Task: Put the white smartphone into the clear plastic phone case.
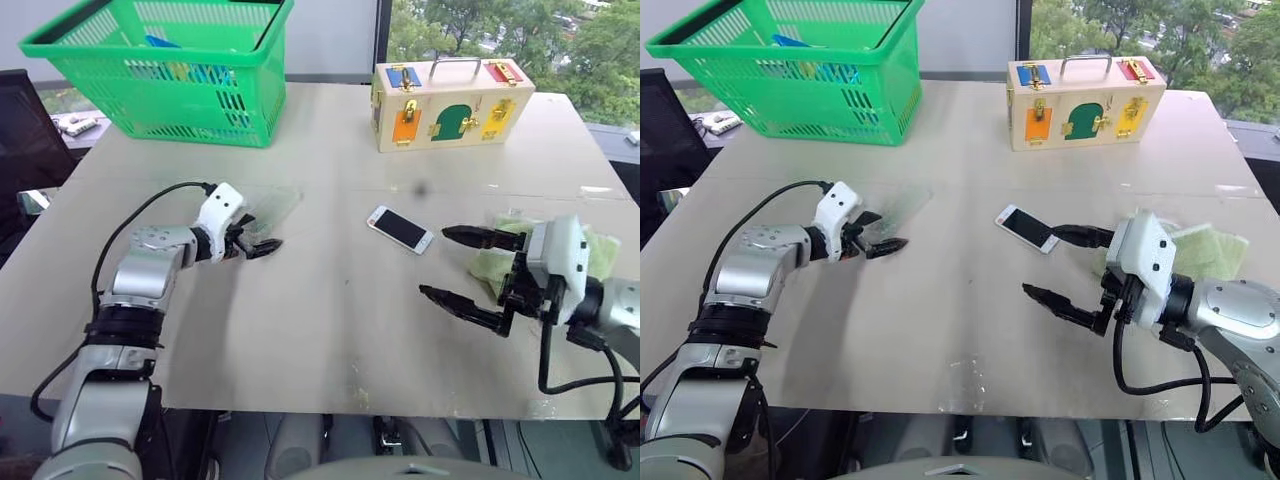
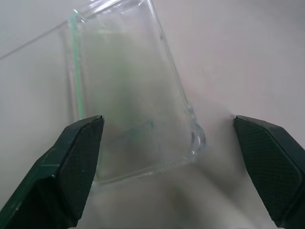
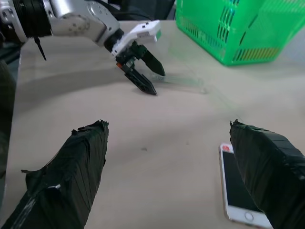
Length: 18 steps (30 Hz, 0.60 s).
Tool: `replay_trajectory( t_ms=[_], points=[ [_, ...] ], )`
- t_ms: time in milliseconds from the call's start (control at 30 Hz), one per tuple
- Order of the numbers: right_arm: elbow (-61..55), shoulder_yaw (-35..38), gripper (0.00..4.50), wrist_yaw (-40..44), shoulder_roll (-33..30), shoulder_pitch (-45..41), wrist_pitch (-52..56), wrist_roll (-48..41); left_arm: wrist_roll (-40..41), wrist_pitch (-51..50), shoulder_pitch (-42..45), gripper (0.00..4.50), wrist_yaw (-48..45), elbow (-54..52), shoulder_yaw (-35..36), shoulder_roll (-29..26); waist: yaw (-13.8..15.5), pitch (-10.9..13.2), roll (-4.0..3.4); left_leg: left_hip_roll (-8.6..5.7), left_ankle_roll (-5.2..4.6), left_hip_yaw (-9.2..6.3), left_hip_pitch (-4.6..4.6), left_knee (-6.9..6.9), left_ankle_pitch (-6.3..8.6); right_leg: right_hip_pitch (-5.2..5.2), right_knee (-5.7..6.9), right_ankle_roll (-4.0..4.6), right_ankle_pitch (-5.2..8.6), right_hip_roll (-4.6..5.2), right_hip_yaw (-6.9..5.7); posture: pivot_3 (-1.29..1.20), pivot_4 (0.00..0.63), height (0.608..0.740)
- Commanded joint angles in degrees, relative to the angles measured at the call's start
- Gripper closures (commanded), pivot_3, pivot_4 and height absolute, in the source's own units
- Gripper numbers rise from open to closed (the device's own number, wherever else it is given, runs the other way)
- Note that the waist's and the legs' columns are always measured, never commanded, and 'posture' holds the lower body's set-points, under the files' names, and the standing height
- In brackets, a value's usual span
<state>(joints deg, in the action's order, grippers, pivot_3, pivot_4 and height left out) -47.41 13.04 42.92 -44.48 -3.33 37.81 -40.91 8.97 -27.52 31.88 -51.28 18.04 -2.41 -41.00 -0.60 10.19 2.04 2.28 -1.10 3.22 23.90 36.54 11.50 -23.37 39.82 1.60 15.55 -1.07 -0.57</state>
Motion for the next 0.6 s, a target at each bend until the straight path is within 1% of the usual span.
replay_trajectory(
  t_ms=[33, 67, 100, 133, 167, 200, 233, 300, 333, 433, 500, 533, 600],
  points=[
    [-1.2, -0.6, 0.0, -1.4, -0.1, 0.0, -1.6, 1.0, -0.3, -4.0, -0.9, 1.14, -1.1, -5.3, -1.6, -0.7, -0.1, 0.0, 0.0, 0.01, 0.0, 0.0, 0.0, 0.0, 0.0, 0.0, 0.01, 0.0, 0.0, 0.0, 0.0, 0.0, 0.15, 0.74],
    [-1.2, -0.9, 0.0, -1.6, -0.1, 0.1, -1.7, 1.3, 0.1, -6.1, -1.2, 1.51, -0.8, -6.8, -1.6, -0.6, -0.1, 0.0, 0.0, 0.01, 0.0, 0.0, -0.03, 0.0, 0.0, 0.0, 0.02, 0.0, 0.0, 0.0, 0.0, 0.0, 0.15, 0.74],
    [-1.2, -1.3, 0.0, -1.9, -0.2, 0.2, -1.8, 1.7, 0.7, -9.3, -1.4, 2.02, -0.2, -8.4, -1.5, -0.4, -0.1, 0.0, 0.0, 0.01, 0.0, 0.0, -0.04, 0.0, 0.0, 0.0, 0.04, 0.0, 0.0, 0.0, 0.0, 0.0, 0.15, 0.74],
    [-1.1, -1.6, 0.0, -2.0, -0.2, 0.4, -1.9, 2.0, 1.2, -12.6, -1.4, 2.32, 0.5, -9.8, -1.3, -0.1, -0.1, 0.0, 0.0, 0.01, 0.01, -0.01, -0.04, 0.0, 0.0, 0.0, 0.04, 0.0, 0.0, 0.0, 0.0, 0.0, 0.15, 0.74],
    [-1.0, -2.0, 0.0, -2.1, -0.2, 0.5, -1.9, 2.3, 1.9, -16.9, -1.3, 2.86, 1.6, -11.3, -1.0, 0.2, -0.1, 0.0, 0.01, 0.01, 0.01, -0.01, -0.04, 0.0, 0.0, 0.0, 0.05, 0.0, 0.0, -0.01, -0.01, 0.0, 0.15, 0.74],
    [-0.9, -2.3, 0.0, -2.2, -0.2, 0.5, -2.0, 2.7, 2.9, -21.4, -1.2, 3.01, 2.7, -13.1, -0.4, 0.8, -0.1, 0.0, 0.01, 0.01, 0.01, -0.01, -0.04, 0.0, 0.0, 0.0, 0.05, 0.0, 0.0, -0.01, 0.0, 0.0, 0.15, 0.74],
    [-0.9, -2.6, 0.0, -2.3, -0.1, 0.5, -2.0, 3.0, 3.5, -24.4, -1.2, 3.33, 3.5, -14.3, 0.0, 1.1, -0.1, 0.0, 0.01, 0.01, 0.01, -0.01, -0.04, 0.0, 0.0, 0.0, 0.05, 0.0, 0.0, 0.0, 0.0, 0.0, 0.15, 0.74],
    [-0.6, -3.1, 0.0, -2.5, -0.1, 0.6, -2.1, 3.4, 6.0, -33.7, 0.0, 4.28, 7.0, -17.5, 2.9, 3.7, -0.1, 0.0, 0.01, 0.01, 0.01, 0.0, -0.03, 0.01, 0.0, 0.0, 0.04, 0.0, 0.0, 0.0, 0.0, 0.0, 0.15, 0.74],
    [-0.5, -3.4, 0.0, -2.5, -0.2, 0.7, -2.2, 3.7, 6.9, -37.7, 0.7, 4.45, 8.6, -19.1, 4.3, 4.9, -0.1, 0.0, 0.01, 0.0, 0.0, 0.0, -0.03, 0.01, 0.0, 0.0, 0.03, 0.0, 0.0, 0.0, 0.0, 0.0, 0.15, 0.74],
    [-0.2, -3.8, 0.0, -2.4, -0.2, 0.9, -2.4, 4.3, 9.2, -50.0, 4.5, 4.45, 14.2, -23.2, 9.7, 10.4, 0.2, 0.0, 0.02, -0.02, 0.01, -0.06, 0.03, 0.08, 0.0, 0.0, 0.04, -0.01, 0.0, 0.0, -0.03, 0.0, 0.15, 0.74],
    [-0.1, -3.8, 0.0, -2.3, -0.1, 1.0, -2.5, 4.5, 8.8, -58.6, 8.4, 4.45, 18.8, -24.9, 14.4, 15.6, 0.3, 0.0, 0.03, -0.02, 0.0, -0.2, 0.14, 0.24, 0.0, 0.0, 0.05, -0.01, 0.0, -0.01, -0.15, 0.0, 0.15, 0.74],
    [0.0, -3.9, 0.0, -2.3, -0.1, 1.0, -2.5, 4.6, 9.0, -62.0, 10.1, 4.45, 20.7, -26.1, 15.7, 17.7, 0.3, 0.0, 0.04, -0.03, 0.0, -0.28, 0.22, 0.32, 0.0, 0.0, 0.06, -0.02, 0.0, -0.02, -0.21, 0.0, 0.15, 0.74],
    [0.2, -3.9, 0.0, -2.3, -0.1, 1.1, -2.6, 4.8, 10.4, -64.8, 11.5, 4.45, 23.1, -29.0, 15.4, 19.7, 0.2, 0.0, 0.04, -0.03, 0.0, -0.47, 0.41, 0.54, 0.0, -0.01, 0.08, -0.07, -0.03, -0.05, -0.37, 0.0, 0.15, 0.74]
  ],
)
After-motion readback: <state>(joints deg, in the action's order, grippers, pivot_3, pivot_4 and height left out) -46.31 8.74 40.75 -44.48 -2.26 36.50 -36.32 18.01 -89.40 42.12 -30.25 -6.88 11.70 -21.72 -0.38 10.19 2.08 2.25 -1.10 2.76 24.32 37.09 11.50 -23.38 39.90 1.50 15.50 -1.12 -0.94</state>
